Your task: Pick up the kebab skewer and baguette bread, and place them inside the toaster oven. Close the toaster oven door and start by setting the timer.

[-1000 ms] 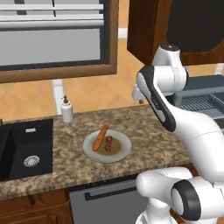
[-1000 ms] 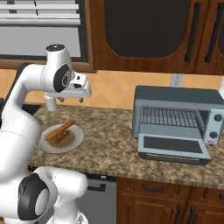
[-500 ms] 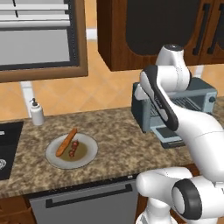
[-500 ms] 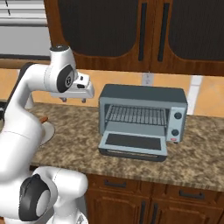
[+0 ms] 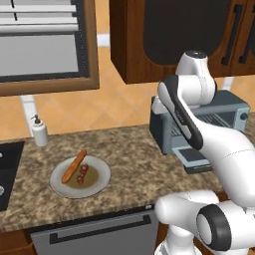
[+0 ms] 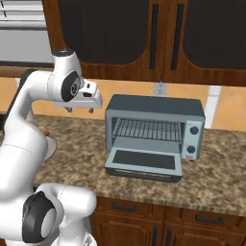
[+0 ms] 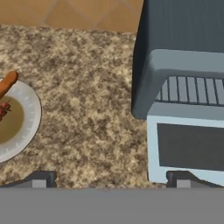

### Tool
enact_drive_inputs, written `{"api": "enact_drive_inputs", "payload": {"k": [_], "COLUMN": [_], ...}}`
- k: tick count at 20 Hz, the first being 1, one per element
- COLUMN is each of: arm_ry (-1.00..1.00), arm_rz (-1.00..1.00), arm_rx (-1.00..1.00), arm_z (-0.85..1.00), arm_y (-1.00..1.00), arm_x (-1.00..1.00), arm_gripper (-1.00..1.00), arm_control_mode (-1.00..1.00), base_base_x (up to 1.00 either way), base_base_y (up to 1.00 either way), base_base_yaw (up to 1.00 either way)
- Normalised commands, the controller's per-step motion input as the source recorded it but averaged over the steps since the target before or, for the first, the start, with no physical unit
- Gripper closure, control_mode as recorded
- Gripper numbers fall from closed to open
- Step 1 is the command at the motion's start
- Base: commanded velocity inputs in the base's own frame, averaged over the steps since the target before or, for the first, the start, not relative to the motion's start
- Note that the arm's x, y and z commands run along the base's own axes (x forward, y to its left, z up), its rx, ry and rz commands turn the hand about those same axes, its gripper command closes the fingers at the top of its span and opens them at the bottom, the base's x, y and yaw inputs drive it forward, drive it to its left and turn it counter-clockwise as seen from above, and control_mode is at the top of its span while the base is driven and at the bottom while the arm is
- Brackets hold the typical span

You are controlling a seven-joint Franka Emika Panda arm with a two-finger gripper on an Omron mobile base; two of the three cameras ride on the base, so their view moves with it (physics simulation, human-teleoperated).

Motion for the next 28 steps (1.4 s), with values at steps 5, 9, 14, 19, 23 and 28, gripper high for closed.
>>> {"api": "enact_drive_inputs", "payload": {"k": [5,9,14,19,23,28], "arm_ry": [0.00,0.00,0.00,0.00,0.00,-0.01], "arm_rz": [0.00,0.00,0.00,0.00,0.00,0.00], "arm_rx": [0.00,0.00,0.00,0.00,0.00,0.00], "arm_z": [0.00,0.00,0.00,0.00,-0.01,-0.04], "arm_y": [0.00,0.00,0.00,0.00,-0.03,-0.83], "arm_x": [0.00,0.00,0.00,0.00,0.01,-0.38], "arm_gripper": [-1.00,-1.00,-1.00,-1.00,-1.00,-1.00], "arm_control_mode": [1.00,1.00,1.00,1.00,-1.00,-1.00], "base_base_x": [0.44,0.27,0.21,0.14,0.13,0.00], "base_base_y": [0.00,-0.01,-0.11,0.00,0.00,0.00], "base_base_yaw": [-0.06,-0.01,0.04,0.00,0.00,0.00]}}
